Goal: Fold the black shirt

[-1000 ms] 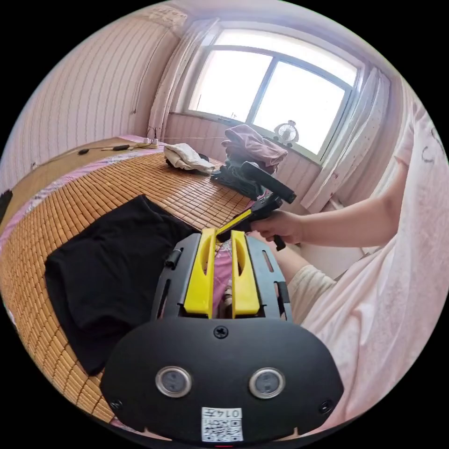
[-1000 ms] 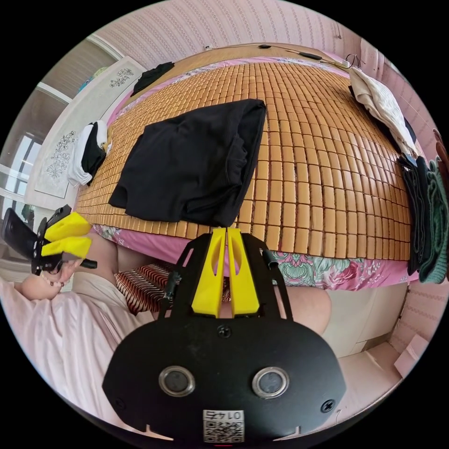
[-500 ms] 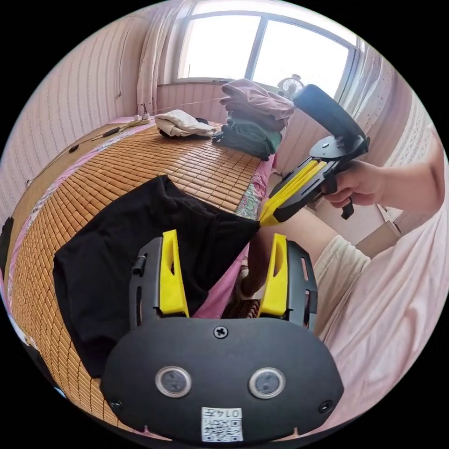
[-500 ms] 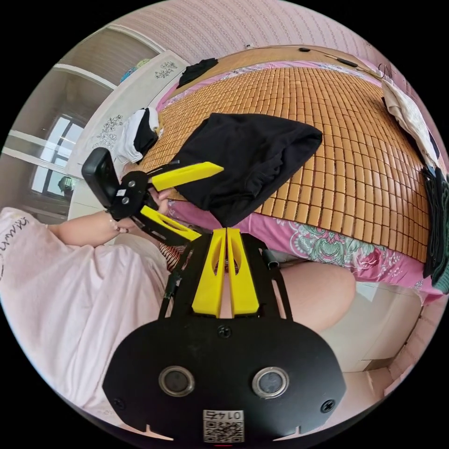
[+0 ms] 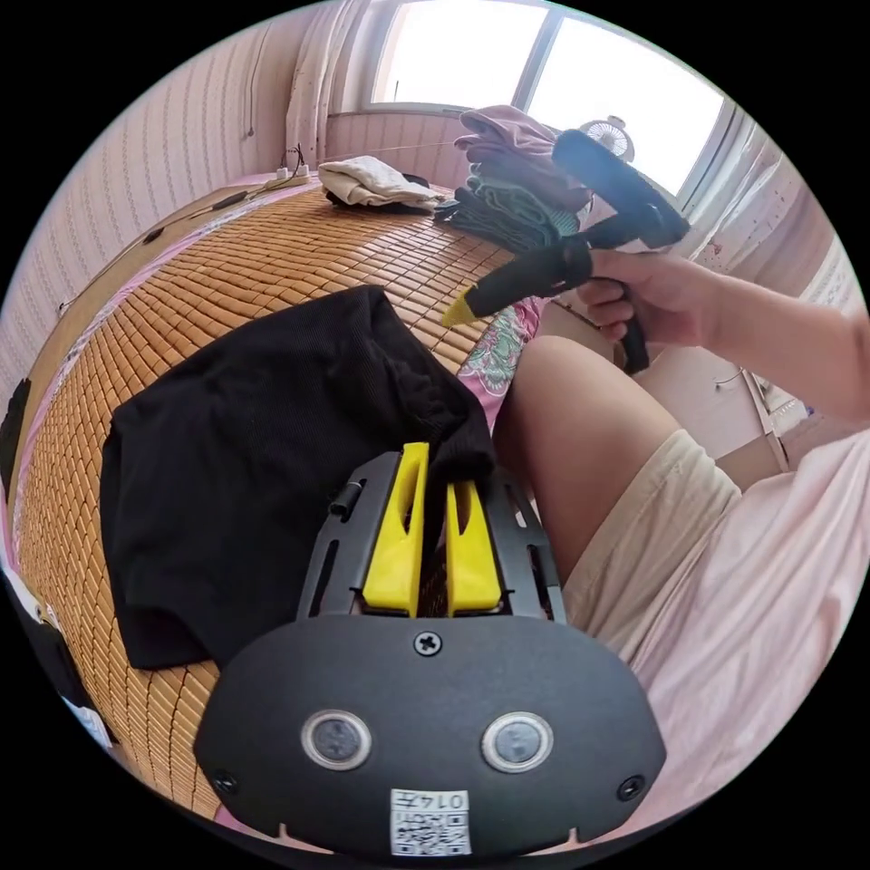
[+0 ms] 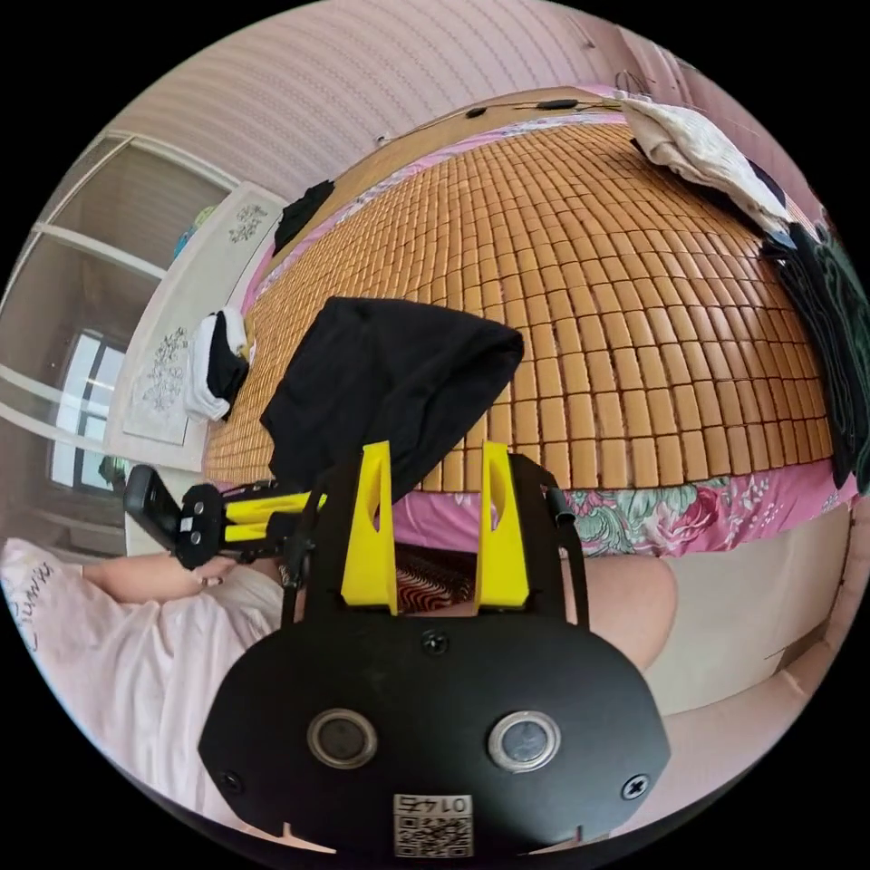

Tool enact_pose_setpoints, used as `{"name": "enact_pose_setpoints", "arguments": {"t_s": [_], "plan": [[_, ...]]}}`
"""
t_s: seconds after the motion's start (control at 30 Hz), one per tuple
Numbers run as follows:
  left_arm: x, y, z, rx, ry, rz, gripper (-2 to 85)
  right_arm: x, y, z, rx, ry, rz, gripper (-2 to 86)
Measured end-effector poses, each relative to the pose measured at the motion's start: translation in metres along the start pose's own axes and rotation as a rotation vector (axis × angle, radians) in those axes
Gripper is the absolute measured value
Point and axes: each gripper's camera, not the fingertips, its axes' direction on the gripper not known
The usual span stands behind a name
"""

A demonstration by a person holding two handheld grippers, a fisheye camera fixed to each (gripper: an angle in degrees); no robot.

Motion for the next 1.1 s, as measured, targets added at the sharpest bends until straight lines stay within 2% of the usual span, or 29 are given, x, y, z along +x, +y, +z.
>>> {"name": "enact_pose_setpoints", "arguments": {"t_s": [0.13,0.2,0.27,0.4,0.53,0.67,0.83,1.1], "plan": [[-0.003,0.018,-0.025,0.002,0.009,0.012,0.8,0.026,-0.027,0.017,0.065,0.013,0.118,14.5],[-0.005,0.028,-0.034,-0.004,0.011,0.012,0.9,0.029,-0.028,0.022,0.082,-0.011,0.134,10.3],[-0.008,0.042,-0.043,-0.003,0.009,-0.001,1.0,0.035,-0.026,0.031,0.018,-0.046,0.176,3.4],[-0.013,0.055,-0.058,0.015,0.013,-0.029,0.7,0.04,-0.008,0.026,0.033,-0.148,0.208,1.4],[-0.021,0.051,-0.079,0.023,0.116,-0.071,0.3,0.043,0.012,-0.015,0.11,-0.251,0.215,0.7],[-0.015,0.036,-0.109,0.126,0.211,-0.057,0.3,0.026,0.013,-0.072,0.168,-0.206,0.142,0.4],[-0.027,0.032,-0.128,0.209,0.202,-0.122,0.3,-0.028,-0.024,-0.107,0.214,-0.156,-0.004,0.3],[-0.092,0.063,-0.152,0.245,0.027,-0.391,0.8,-0.162,-0.16,-0.024,0.043,-0.104,-0.274,0.5]]}}
